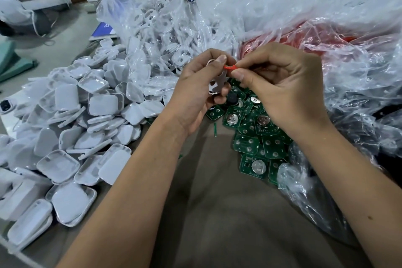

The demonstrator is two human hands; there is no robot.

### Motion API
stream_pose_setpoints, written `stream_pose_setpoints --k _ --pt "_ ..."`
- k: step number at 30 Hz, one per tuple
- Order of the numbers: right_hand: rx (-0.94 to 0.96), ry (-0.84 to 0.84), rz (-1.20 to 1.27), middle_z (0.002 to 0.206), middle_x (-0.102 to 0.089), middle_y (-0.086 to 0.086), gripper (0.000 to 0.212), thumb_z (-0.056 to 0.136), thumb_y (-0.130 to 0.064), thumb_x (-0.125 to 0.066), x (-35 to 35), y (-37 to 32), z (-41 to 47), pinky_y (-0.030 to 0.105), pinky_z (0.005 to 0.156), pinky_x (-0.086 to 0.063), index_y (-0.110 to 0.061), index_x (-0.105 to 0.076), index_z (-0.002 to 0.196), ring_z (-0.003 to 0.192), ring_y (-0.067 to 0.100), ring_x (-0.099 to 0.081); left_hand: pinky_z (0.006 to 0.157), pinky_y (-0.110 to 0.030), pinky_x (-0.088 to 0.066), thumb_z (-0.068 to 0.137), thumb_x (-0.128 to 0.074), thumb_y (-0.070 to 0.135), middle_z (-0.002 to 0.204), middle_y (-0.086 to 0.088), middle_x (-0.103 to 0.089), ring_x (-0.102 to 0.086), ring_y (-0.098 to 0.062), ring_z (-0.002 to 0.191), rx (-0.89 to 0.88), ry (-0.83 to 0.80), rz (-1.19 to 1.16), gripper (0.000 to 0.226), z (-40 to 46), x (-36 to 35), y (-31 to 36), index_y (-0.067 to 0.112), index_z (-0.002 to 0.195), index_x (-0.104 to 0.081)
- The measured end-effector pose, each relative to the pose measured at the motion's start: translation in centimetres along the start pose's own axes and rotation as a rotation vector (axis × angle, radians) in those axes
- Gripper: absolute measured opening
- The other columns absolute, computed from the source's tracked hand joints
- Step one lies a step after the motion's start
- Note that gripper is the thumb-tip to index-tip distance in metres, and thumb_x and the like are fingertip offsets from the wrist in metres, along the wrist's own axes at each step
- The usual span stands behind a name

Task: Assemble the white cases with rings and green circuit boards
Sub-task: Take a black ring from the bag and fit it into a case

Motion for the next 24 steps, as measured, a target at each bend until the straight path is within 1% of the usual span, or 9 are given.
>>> stream_pose_setpoints --k 3,8,11,14,17,20,21,23,24 --pt "-0.041 0.008 0.035 0.087 -0.077 0.003 0.013 0.087 -0.014 -0.085 0.0 0.3 -0.1 0.04 0.07 -0.064 -0.006 -0.077 0.094 0.076 0.019 -0.076 0.047 -0.02 -0.032 0.106 -0.05 0.014 0.082 -0.01 -0.051 -0.043 -0.017 0.058 0.011 0.009 -0.005 0.017 0.0 -0.2 -0.2 0.015 0.092 -0.059" --pt "-0.103 -0.07 0.026 0.082 -0.073 0.003 0.011 0.089 -0.01 -0.081 -0.7 1.1 -0.1 0.043 0.065 -0.062 -0.004 -0.072 0.091 0.068 0.021 -0.071 0.046 -0.02 -0.035 0.107 -0.048 0.012 0.073 -0.002 -0.059 -0.045 -0.015 0.057 0.02 -0.001 0.006 0.027 0.0 -0.2 -0.6 0.018 0.086 -0.064" --pt "-0.123 -0.107 0.041 0.081 -0.069 0.007 0.012 0.093 -0.008 -0.077 -1.2 1.4 -0.2 0.036 0.06 -0.059 -0.002 -0.066 0.092 0.065 0.023 -0.07 0.046 -0.02 -0.036 0.106 -0.049 0.013 0.073 -0.001 -0.059 -0.047 -0.015 0.056 0.027 0.009 0.023 0.03 0.1 -0.1 -0.8 0.021 0.083 -0.066" --pt "-0.149 -0.109 0.079 0.081 -0.068 0.007 0.011 0.096 -0.007 -0.073 -1.3 1.7 -0.2 0.027 0.06 -0.057 -0.001 -0.063 0.095 0.064 0.02 -0.069 0.046 -0.021 -0.037 0.106 -0.051 0.015 0.077 -0.003 -0.06 -0.047 -0.015 0.056 0.03 0.002 0.017 0.029 0.2 -0.1 -1.0 0.022 0.083 -0.067" --pt "-0.213 -0.085 0.122 0.079 -0.068 0.006 0.013 0.096 -0.009 -0.073 -1.0 2.5 -0.2 0.026 0.06 -0.056 -0.001 -0.063 0.095 0.062 0.017 -0.067 0.048 -0.021 -0.036 0.105 -0.054 0.018 0.078 -0.003 -0.061 -0.048 -0.014 0.055 0.019 -0.027 0.0 0.024 0.3 -0.3 -1.0 0.021 0.085 -0.067" --pt "-0.29 -0.031 0.178 0.078 -0.07 0.008 0.016 0.094 -0.01 -0.075 -0.6 3.4 -0.2 0.028 0.059 -0.055 0.001 -0.063 0.094 0.06 0.018 -0.064 0.05 -0.022 -0.037 0.105 -0.055 0.021 0.081 -0.002 -0.061 -0.047 -0.015 0.057 0.01 -0.061 0.013 0.015 0.3 -0.5 -1.1 0.017 0.093 -0.063" --pt "-0.311 -0.01 0.211 0.078 -0.068 0.007 0.015 0.094 -0.009 -0.075 -0.4 3.6 -0.2 0.029 0.058 -0.054 0.0 -0.063 0.094 0.061 0.019 -0.063 0.052 -0.022 -0.038 0.106 -0.053 0.023 0.082 -0.002 -0.062 -0.047 -0.015 0.059 0.012 -0.066 0.018 0.016 0.3 -0.6 -1.1 0.016 0.096 -0.063" --pt "-0.353 0.031 0.307 0.079 -0.068 0.006 0.011 0.096 -0.008 -0.073 0.0 3.9 -0.3 0.028 0.057 -0.054 -0.003 -0.063 0.096 0.067 0.018 -0.064 0.055 -0.023 -0.039 0.109 -0.043 0.028 0.083 -0.003 -0.064 -0.048 -0.014 0.062 0.029 -0.068 -0.017 0.028 0.3 -0.6 -1.3 0.013 0.101 -0.066" --pt "-0.378 0.051 0.37 0.079 -0.07 0.005 0.009 0.097 -0.007 -0.071 0.2 4.1 -0.4 0.027 0.056 -0.054 -0.004 -0.063 0.097 0.069 0.018 -0.067 0.058 -0.024 -0.039 0.11 -0.037 0.027 0.084 -0.004 -0.064 -0.048 -0.014 0.065 0.042 -0.067 -0.062 0.035 0.3 -0.5 -1.3 0.011 0.104 -0.067"
Point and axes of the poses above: each hand's wrist, its own z-axis towards the middle knuckle, its own x-axis out of the back of the hand, y = z × x, the point moved 10 cm from there along z, towards the middle knuckle
